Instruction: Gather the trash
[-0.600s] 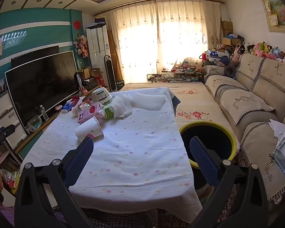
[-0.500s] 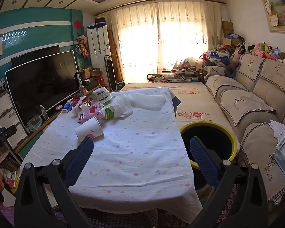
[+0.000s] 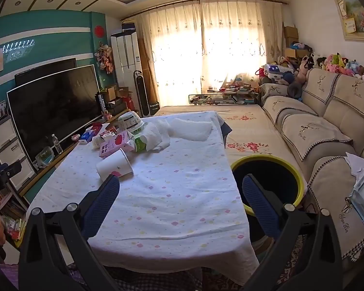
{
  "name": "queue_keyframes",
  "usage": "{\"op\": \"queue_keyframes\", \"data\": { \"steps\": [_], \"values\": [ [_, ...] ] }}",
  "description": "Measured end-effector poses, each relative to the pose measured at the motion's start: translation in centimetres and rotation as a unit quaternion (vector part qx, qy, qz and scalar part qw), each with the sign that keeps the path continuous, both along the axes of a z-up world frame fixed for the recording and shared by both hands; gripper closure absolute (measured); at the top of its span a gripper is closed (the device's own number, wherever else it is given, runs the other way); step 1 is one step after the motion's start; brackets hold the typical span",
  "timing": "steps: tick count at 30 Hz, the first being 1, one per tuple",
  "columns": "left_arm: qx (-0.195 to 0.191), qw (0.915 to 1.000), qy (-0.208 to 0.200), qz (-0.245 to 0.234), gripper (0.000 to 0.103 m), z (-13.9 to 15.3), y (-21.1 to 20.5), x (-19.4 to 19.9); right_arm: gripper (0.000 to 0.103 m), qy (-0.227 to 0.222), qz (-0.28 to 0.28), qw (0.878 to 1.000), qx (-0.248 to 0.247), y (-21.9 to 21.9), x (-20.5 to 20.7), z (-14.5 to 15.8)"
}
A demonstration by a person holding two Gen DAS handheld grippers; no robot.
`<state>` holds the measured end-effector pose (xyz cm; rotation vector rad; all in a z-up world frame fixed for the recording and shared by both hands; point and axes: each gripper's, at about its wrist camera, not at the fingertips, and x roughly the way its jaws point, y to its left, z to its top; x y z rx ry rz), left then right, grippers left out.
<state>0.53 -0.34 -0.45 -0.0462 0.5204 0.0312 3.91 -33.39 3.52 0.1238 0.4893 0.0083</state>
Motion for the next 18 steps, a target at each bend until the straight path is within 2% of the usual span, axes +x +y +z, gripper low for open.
{"op": "queue_keyframes", "data": {
  "steps": [18],
  "values": [
    [0.004,1.0,0.002,-0.004,0.004,-0.02,-0.34,-0.06,0.006,0.004,0.002,1.0,0.006,-0.37,0.45,-0.23]
  ]
}}
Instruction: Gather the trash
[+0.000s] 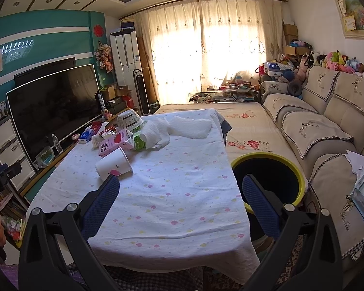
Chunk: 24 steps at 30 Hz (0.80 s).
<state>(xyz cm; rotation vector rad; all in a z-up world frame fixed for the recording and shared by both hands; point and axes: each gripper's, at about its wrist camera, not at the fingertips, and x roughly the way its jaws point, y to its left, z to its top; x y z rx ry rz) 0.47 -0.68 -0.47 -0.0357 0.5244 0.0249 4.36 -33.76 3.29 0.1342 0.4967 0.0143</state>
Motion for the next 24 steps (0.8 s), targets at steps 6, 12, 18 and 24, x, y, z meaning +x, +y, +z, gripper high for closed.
{"op": "queue_keyframes", "data": {
  "steps": [6,12,18,24],
  "values": [
    [0.0,1.0,0.0,-0.002,0.004,-0.11,-0.06,0.01,0.006,0.001,0.0,1.0,0.0,0.03,0.06,-0.11],
    [0.001,1.0,0.003,-0.004,0.004,-0.34,-0.24,0.13,0.006,0.004,0.001,1.0,0.001,0.05,0.3,-0.53],
    [0.001,1.0,0.005,-0.006,0.004,-0.58,-0.37,0.25,0.006,0.007,0.0,1.0,0.002,0.04,0.39,-0.54],
    [0.002,0.9999,0.01,-0.009,0.004,-0.83,-0.61,0.45,0.006,0.009,0.001,1.0,0.004,0.3,0.39,-0.79]
  ]
}}
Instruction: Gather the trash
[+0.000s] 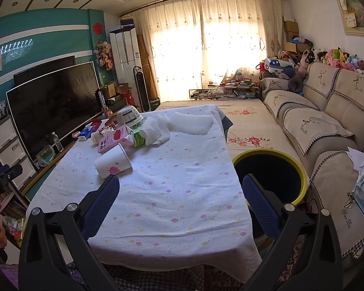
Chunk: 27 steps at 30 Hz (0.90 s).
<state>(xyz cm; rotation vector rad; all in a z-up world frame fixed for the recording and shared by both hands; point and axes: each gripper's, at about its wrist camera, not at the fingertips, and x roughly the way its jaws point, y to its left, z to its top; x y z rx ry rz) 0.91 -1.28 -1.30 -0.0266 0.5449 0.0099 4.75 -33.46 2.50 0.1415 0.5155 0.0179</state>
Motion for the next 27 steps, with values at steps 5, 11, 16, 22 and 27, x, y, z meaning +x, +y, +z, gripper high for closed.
{"op": "queue_keyframes", "data": {
  "steps": [5,11,16,22,27],
  "values": [
    [0.001,1.0,0.001,-0.001,0.004,-0.08,-0.11,0.1,0.006,0.001,0.0,1.0,0.002,-0.11,0.1,0.06],
    [0.001,1.0,0.003,-0.001,0.004,-0.23,-0.26,0.22,0.006,0.002,0.001,1.0,0.002,-0.02,0.14,-0.01],
    [0.002,1.0,0.004,-0.002,0.004,-0.32,-0.33,0.3,0.006,0.003,0.001,1.0,0.002,-0.07,0.12,-0.03],
    [0.002,1.0,0.005,-0.003,0.004,-0.43,-0.43,0.35,0.006,0.003,0.001,1.0,0.002,-0.12,0.17,-0.08],
    [0.002,1.0,0.006,-0.004,0.004,-0.64,-0.6,0.39,0.006,0.006,0.001,1.0,0.003,0.04,0.24,-0.57]
  ]
}}
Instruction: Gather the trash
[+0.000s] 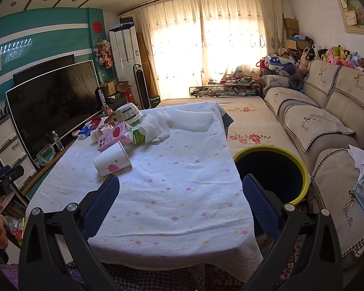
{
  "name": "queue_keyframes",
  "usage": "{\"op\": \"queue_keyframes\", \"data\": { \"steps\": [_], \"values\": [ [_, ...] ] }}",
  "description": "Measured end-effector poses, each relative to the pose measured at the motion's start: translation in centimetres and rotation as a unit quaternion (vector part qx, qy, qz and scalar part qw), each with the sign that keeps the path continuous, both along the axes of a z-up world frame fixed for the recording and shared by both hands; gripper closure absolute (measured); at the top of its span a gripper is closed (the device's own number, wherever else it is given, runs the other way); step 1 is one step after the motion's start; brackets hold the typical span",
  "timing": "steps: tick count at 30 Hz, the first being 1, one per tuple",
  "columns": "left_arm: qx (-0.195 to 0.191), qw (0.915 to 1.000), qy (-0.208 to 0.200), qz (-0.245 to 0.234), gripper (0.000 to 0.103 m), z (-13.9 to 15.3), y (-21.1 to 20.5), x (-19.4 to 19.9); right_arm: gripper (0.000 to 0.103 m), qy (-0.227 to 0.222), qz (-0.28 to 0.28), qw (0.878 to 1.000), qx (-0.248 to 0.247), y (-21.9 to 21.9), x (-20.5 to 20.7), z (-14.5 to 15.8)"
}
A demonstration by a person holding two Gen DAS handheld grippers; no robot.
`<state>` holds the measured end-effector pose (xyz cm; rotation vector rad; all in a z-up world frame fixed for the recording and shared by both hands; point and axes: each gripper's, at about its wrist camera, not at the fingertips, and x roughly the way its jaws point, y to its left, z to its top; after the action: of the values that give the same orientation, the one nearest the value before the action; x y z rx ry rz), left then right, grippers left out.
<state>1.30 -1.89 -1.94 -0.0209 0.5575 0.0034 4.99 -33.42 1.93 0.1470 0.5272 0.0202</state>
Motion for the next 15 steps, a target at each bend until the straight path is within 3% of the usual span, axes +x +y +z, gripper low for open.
{"op": "queue_keyframes", "data": {
  "steps": [15],
  "values": [
    [-0.006,0.9999,0.002,0.011,0.004,0.0,1.2,0.7,0.006,0.021,0.02,1.0,-0.007,0.5,1.7,-1.3]
  ]
}}
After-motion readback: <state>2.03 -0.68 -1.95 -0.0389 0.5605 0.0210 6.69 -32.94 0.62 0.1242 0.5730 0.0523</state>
